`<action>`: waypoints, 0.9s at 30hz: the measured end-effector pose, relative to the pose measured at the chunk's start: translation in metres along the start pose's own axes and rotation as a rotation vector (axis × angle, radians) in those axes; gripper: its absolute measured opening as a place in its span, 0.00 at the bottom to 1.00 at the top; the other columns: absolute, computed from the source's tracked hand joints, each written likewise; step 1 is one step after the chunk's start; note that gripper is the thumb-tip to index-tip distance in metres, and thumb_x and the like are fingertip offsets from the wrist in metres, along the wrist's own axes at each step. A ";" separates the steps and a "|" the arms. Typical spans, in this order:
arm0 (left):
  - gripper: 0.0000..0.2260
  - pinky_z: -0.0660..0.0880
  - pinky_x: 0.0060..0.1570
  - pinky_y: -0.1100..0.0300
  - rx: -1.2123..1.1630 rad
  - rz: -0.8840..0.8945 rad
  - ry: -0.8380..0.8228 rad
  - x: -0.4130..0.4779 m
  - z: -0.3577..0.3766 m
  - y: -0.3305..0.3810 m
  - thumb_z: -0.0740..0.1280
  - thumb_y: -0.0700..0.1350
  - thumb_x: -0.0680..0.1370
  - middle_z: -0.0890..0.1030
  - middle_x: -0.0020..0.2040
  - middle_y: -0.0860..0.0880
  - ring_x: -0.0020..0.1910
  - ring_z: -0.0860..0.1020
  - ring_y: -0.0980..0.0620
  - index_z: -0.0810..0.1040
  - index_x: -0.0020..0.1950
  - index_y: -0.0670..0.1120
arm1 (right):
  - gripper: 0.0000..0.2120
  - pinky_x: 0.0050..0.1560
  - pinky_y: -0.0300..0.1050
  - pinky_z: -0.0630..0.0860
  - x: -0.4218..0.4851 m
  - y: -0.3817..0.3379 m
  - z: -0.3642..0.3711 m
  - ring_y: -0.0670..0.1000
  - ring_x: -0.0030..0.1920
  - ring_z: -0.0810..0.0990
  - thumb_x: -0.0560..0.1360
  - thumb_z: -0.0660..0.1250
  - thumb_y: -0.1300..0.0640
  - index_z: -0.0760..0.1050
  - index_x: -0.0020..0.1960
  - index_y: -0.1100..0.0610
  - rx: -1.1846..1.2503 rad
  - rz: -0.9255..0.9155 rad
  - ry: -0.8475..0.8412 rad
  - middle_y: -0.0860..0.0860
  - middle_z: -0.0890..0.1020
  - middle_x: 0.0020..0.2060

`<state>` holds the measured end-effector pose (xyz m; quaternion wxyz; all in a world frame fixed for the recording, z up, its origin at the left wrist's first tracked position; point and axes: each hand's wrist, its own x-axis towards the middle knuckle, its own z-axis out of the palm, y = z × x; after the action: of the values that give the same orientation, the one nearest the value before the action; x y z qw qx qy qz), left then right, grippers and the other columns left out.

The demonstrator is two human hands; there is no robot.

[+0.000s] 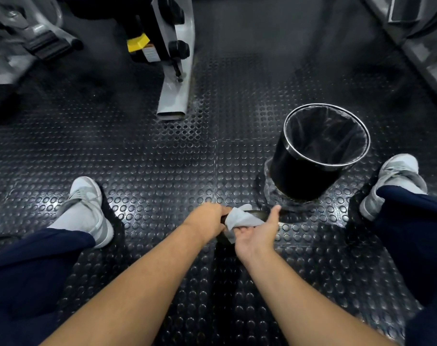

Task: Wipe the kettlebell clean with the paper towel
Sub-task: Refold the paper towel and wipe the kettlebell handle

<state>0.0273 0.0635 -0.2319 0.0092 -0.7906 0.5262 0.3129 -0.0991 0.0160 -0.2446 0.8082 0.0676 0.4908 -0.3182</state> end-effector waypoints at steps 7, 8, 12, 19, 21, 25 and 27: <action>0.22 0.80 0.58 0.52 -0.001 0.009 -0.003 -0.001 0.000 0.000 0.73 0.42 0.79 0.87 0.55 0.50 0.54 0.83 0.47 0.78 0.71 0.58 | 0.46 0.66 0.63 0.76 0.000 -0.012 0.003 0.63 0.62 0.80 0.73 0.65 0.25 0.65 0.77 0.59 0.106 -0.030 0.047 0.62 0.78 0.65; 0.23 0.80 0.58 0.52 -0.002 0.008 0.002 -0.001 0.000 0.000 0.72 0.41 0.79 0.87 0.56 0.50 0.54 0.84 0.48 0.78 0.71 0.58 | 0.45 0.61 0.60 0.79 -0.001 -0.008 0.006 0.62 0.60 0.81 0.74 0.65 0.25 0.67 0.75 0.60 0.090 -0.032 0.068 0.62 0.79 0.63; 0.27 0.82 0.55 0.50 -0.004 0.002 0.003 0.000 0.002 -0.002 0.68 0.36 0.78 0.87 0.54 0.51 0.52 0.84 0.48 0.78 0.71 0.61 | 0.47 0.64 0.60 0.79 -0.002 0.003 0.009 0.63 0.58 0.84 0.70 0.67 0.23 0.75 0.68 0.62 -0.038 0.033 -0.009 0.63 0.84 0.58; 0.28 0.79 0.60 0.53 -0.010 -0.008 -0.004 0.002 0.003 -0.001 0.73 0.43 0.79 0.85 0.61 0.49 0.57 0.83 0.48 0.72 0.78 0.58 | 0.36 0.49 0.55 0.79 -0.007 -0.016 0.015 0.58 0.48 0.83 0.75 0.63 0.26 0.75 0.57 0.60 0.103 0.014 0.101 0.59 0.83 0.50; 0.27 0.81 0.58 0.51 -0.013 -0.002 0.004 0.002 0.004 -0.003 0.71 0.40 0.79 0.86 0.57 0.50 0.54 0.84 0.48 0.75 0.75 0.59 | 0.41 0.57 0.56 0.81 -0.012 -0.001 0.014 0.59 0.54 0.85 0.71 0.65 0.23 0.78 0.62 0.60 -0.020 0.008 0.036 0.60 0.85 0.54; 0.27 0.82 0.55 0.51 0.001 0.007 0.016 0.003 0.005 -0.006 0.69 0.40 0.79 0.87 0.55 0.51 0.51 0.84 0.49 0.75 0.75 0.62 | 0.43 0.65 0.60 0.78 -0.008 -0.002 0.003 0.62 0.60 0.83 0.73 0.65 0.25 0.76 0.67 0.63 -0.060 0.015 -0.038 0.62 0.84 0.59; 0.29 0.80 0.60 0.53 -0.012 -0.009 0.010 0.003 0.005 -0.006 0.72 0.43 0.79 0.86 0.60 0.51 0.56 0.83 0.49 0.72 0.78 0.60 | 0.42 0.64 0.62 0.78 -0.007 -0.013 0.004 0.64 0.60 0.82 0.74 0.63 0.26 0.74 0.66 0.63 0.011 -0.004 -0.018 0.63 0.82 0.59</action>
<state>0.0307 0.0650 -0.2390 0.0033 -0.7945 0.5210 0.3119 -0.1063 0.0069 -0.2344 0.8115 0.0682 0.4820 -0.3233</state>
